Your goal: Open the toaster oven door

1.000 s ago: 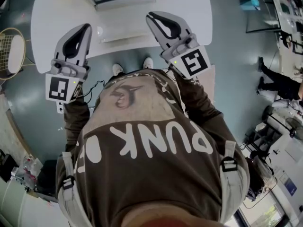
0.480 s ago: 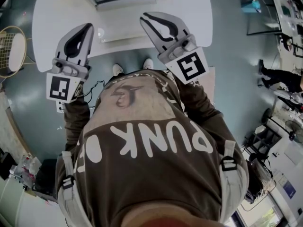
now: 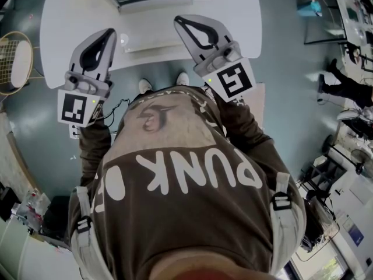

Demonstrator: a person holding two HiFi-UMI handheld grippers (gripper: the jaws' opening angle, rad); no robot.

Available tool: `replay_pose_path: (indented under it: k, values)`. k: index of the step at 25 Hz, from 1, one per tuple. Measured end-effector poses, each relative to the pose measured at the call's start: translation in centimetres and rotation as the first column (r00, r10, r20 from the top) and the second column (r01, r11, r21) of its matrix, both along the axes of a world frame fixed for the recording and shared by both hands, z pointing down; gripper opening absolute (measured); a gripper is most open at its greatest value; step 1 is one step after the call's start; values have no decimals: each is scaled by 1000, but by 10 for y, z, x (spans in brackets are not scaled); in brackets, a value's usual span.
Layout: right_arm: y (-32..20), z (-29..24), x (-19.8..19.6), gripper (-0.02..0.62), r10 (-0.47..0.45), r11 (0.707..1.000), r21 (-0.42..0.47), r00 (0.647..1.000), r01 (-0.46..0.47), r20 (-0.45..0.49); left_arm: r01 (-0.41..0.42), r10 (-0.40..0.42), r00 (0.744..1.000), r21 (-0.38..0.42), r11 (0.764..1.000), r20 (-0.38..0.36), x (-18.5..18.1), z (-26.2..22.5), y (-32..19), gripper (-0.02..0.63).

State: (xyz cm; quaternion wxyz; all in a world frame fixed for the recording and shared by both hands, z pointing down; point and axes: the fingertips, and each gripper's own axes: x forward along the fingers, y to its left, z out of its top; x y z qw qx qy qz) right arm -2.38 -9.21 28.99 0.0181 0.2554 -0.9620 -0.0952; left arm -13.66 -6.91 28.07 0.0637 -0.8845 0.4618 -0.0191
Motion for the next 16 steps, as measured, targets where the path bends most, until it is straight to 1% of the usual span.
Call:
replay_pose_path:
  k: [3, 7, 11, 16]
  values:
    - [0, 1, -2, 12, 1, 1000, 0, 1000, -1, -4, 0, 0, 1000, -3, 1000, 5, -2, 2, 0, 5]
    - [0, 2, -2, 12, 2, 1000, -2, 1000, -2, -5, 0, 0, 1000, 3, 1000, -8, -1, -1, 0, 5]
    - [-1, 4, 1, 12, 6, 1000, -8, 1000, -6, -12, -6, 6, 1000, 0, 1000, 1, 2, 1, -2, 5]
    - [-3, 5, 0, 12, 10, 1000, -12, 1000, -10, -19, 0, 0, 1000, 8, 1000, -21, 2, -3, -4, 5]
